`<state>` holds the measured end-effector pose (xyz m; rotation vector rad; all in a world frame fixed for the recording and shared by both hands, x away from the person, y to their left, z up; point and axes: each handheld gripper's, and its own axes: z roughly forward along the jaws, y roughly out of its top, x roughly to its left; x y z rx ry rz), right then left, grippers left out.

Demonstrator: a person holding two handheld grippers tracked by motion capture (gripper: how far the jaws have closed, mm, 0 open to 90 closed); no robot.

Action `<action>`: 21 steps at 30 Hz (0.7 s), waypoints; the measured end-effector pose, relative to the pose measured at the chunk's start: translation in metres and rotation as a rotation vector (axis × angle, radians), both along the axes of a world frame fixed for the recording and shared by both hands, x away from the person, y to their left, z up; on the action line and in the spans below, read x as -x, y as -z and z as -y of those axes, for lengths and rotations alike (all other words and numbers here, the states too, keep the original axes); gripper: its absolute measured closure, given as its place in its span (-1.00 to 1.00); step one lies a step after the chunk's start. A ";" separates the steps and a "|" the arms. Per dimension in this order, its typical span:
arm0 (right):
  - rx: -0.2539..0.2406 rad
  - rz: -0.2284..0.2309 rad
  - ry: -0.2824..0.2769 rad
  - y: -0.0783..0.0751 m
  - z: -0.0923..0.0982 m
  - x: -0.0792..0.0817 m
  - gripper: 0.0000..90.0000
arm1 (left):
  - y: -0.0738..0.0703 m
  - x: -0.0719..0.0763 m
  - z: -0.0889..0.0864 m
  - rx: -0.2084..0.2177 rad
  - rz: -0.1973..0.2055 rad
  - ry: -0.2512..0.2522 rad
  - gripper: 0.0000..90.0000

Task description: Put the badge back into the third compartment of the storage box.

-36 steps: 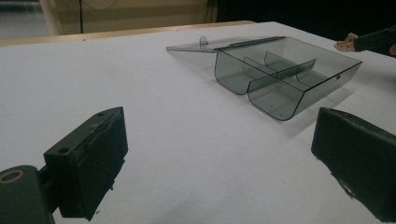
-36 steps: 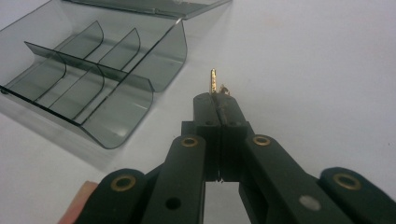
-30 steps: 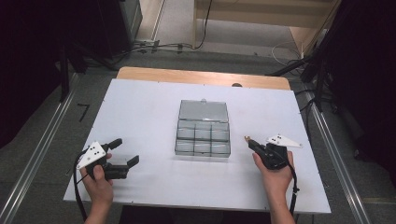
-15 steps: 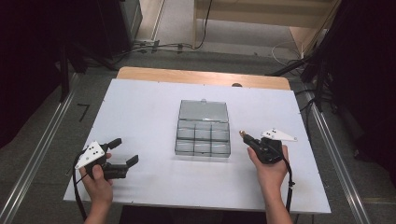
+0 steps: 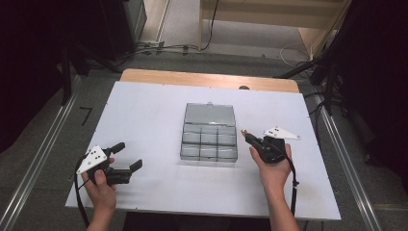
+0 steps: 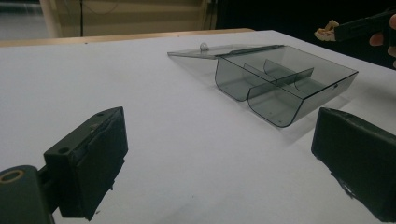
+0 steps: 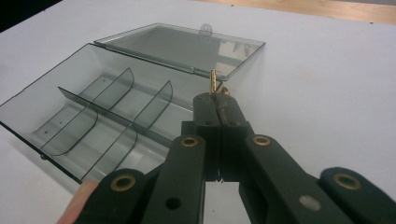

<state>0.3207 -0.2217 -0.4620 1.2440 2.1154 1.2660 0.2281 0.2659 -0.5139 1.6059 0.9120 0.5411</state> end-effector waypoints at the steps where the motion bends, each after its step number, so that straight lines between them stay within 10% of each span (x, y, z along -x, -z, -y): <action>1: -0.002 -0.002 -0.004 0.000 -0.001 -0.001 0.93 | 0.000 0.000 0.000 0.001 0.000 0.000 -0.90; 21: -0.020 -0.036 -0.040 0.015 -0.026 -0.013 0.93 | 0.000 -0.001 -0.001 0.007 -0.001 -0.003 -0.90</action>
